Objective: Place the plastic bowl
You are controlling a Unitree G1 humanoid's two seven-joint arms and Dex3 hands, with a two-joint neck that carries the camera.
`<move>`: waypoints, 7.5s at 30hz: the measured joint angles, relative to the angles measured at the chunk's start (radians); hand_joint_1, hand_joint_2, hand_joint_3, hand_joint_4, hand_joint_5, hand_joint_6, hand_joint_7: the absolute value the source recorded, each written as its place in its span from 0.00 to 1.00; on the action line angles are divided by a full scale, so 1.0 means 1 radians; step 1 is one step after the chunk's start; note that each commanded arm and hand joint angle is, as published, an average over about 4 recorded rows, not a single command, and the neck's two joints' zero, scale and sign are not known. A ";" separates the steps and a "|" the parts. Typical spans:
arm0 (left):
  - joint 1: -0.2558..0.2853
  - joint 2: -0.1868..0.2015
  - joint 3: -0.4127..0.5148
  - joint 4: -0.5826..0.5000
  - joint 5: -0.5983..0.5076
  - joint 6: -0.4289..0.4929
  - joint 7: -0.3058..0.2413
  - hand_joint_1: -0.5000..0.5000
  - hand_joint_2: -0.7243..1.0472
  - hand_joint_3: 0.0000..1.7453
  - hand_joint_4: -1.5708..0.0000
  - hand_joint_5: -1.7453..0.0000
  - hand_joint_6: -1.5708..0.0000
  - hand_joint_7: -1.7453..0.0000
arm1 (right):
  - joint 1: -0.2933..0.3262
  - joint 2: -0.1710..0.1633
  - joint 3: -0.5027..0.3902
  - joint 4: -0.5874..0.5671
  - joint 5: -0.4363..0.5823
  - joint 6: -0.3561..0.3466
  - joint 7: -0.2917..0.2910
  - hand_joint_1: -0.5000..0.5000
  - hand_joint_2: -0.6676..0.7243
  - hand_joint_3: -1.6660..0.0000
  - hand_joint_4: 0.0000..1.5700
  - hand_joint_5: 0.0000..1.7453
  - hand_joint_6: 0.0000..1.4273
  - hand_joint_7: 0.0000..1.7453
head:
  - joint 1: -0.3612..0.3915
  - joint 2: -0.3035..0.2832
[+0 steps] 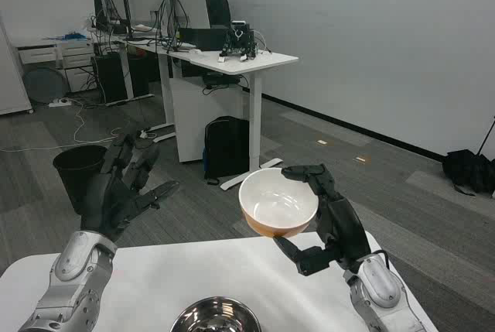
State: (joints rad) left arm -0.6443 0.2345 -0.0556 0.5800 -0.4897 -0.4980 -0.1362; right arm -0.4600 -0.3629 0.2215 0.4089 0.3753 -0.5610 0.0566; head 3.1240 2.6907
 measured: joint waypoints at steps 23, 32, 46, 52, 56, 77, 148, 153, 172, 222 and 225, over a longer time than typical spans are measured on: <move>0.006 0.002 -0.017 0.000 -0.016 0.000 -0.002 0.00 0.80 0.00 0.64 0.76 1.00 1.00 | 0.005 0.007 -0.002 -0.030 0.014 0.001 -0.001 0.08 0.05 0.14 0.99 0.56 0.90 0.64 | -0.008 -0.029; 0.008 0.003 -0.016 0.000 -0.019 0.000 -0.002 0.00 0.80 0.00 0.64 0.76 1.00 1.00 | 0.055 0.006 -0.020 -0.049 0.014 0.002 -0.001 0.08 0.05 0.14 0.98 0.56 0.88 0.64 | 0.001 -0.041; 0.020 0.005 0.000 0.000 -0.027 0.000 -0.002 0.00 0.80 0.03 0.62 0.76 1.00 1.00 | 0.290 -0.021 -0.157 -0.107 -0.058 0.022 -0.001 0.08 0.05 0.14 0.98 0.56 0.84 0.68 | -0.029 -0.051; 0.020 0.005 0.000 0.000 -0.027 0.000 -0.002 0.00 0.80 0.00 0.62 0.76 1.00 1.00 | 0.346 -0.022 -0.174 -0.105 -0.103 0.024 -0.001 0.08 0.05 0.14 1.00 0.57 0.84 0.68 | -0.059 -0.070; 0.019 0.004 0.000 0.007 -0.027 0.000 -0.002 0.00 0.81 0.01 0.62 0.76 1.00 1.00 | 0.360 -0.022 -0.181 -0.084 -0.141 0.022 -0.001 0.08 0.05 0.14 1.00 0.60 0.84 0.71 | -0.076 -0.087; 0.005 0.004 -0.006 0.045 -0.027 0.000 -0.002 0.00 0.80 0.01 0.62 0.76 1.00 1.00 | 0.364 -0.016 -0.181 0.054 -0.250 0.017 0.047 0.08 0.09 0.07 0.49 0.87 0.11 0.98 | -0.163 -0.147; -0.004 0.010 -0.014 0.040 -0.050 -0.103 -0.004 0.00 0.80 0.00 0.57 0.79 1.00 1.00 | 0.024 -0.007 -0.209 -0.286 -0.052 -0.066 -0.073 0.04 0.75 1.00 0.00 0.00 0.00 0.00 | -0.133 0.057; -0.002 0.017 -0.004 0.040 -0.061 -0.105 -0.004 0.00 0.80 0.00 0.57 0.76 1.00 1.00 | -0.014 0.002 -0.184 -0.250 -0.063 -0.069 -0.074 0.04 0.73 1.00 0.00 0.00 0.00 0.00 | -0.118 0.061; 0.006 0.097 0.045 0.039 -0.094 -0.120 -0.005 0.00 0.75 0.03 0.55 0.76 1.00 1.00 | -0.051 0.065 -0.168 -0.196 -0.116 -0.070 -0.074 0.04 0.70 1.00 0.00 0.00 0.00 0.00 | -0.070 0.037; 0.026 0.080 -0.020 0.034 -0.132 -0.151 -0.003 0.00 0.80 0.00 0.60 0.76 1.00 1.00 | -0.063 0.041 -0.147 -0.082 -0.086 -0.159 -0.096 0.04 0.64 1.00 0.00 0.00 0.00 0.00 | -0.046 -0.003; 0.026 0.071 -0.019 0.034 -0.125 -0.151 -0.002 0.00 0.80 0.01 0.60 0.76 1.00 1.00 | -0.063 0.035 -0.146 -0.083 -0.069 -0.159 -0.096 0.04 0.60 1.00 0.00 0.00 0.00 0.00 | -0.056 -0.006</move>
State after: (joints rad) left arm -0.6188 0.3059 -0.0744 0.6137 -0.6147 -0.6488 -0.1386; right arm -0.5232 -0.3275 0.0752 0.3263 0.3065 -0.7199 -0.0394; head 3.0680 2.6845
